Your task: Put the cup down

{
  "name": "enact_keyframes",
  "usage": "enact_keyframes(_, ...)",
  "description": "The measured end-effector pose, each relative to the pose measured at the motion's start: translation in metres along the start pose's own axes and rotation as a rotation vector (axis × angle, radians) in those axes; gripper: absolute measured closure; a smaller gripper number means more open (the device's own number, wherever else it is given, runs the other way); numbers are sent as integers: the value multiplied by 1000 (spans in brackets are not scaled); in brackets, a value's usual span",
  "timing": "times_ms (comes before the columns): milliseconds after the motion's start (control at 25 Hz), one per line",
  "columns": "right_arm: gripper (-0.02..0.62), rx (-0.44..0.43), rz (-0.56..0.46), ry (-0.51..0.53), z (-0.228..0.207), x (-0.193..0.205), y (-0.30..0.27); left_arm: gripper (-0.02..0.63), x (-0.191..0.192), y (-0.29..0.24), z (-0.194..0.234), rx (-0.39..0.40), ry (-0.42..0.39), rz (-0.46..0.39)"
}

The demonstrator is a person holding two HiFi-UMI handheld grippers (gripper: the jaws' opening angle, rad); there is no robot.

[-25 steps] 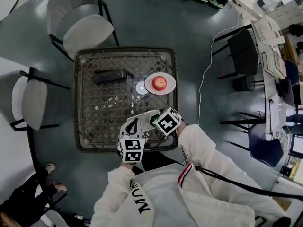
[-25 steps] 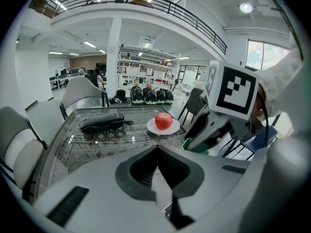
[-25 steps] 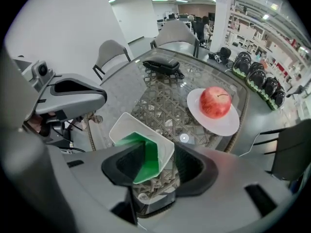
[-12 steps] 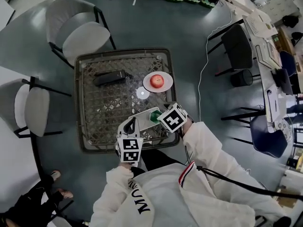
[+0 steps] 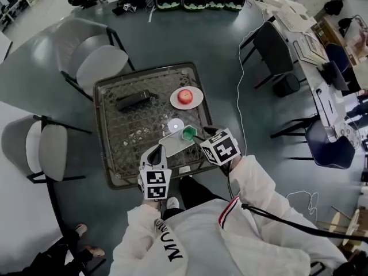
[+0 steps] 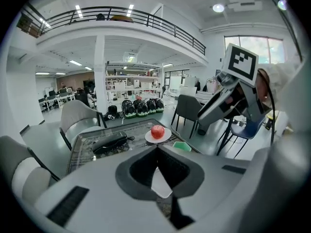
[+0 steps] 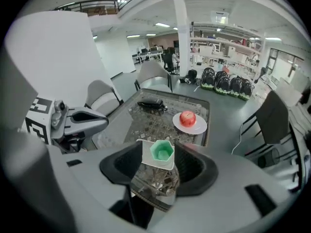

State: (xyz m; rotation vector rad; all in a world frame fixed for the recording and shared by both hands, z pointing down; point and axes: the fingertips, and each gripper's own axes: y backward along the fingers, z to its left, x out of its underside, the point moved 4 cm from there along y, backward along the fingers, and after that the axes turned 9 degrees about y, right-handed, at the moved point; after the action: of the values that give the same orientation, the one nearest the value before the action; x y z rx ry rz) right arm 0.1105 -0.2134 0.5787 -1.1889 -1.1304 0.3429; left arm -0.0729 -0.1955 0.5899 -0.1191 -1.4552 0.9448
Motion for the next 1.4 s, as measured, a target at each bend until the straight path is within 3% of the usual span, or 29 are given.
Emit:
enact_keyframes(320, 388, 64, -222, -117, 59, 16, 75, 595, -1, 73, -17, 49, -77, -72)
enact_keyframes(680, 474, 171, -391, -212, 137, 72, 158, 595, 12, 170, -47, 115, -118, -140)
enact_keyframes(840, 485, 192, -501, -212, 179, 79, 194, 595, 16, 214, -57, 155, -126, -170)
enact_keyframes(1080, 557, 231, -633, -229, 225, 82, 239, 595, 12, 274, -71, 190, -116, -236)
enact_keyframes(1160, 589, 243, -658, -249, 231, 85, 247, 595, 13, 283, -75, 195, -109, -252)
enact_keyframes(1400, 589, 241, -668, -242, 245, 97, 257, 595, 14, 299, -90, 202, -119, -260)
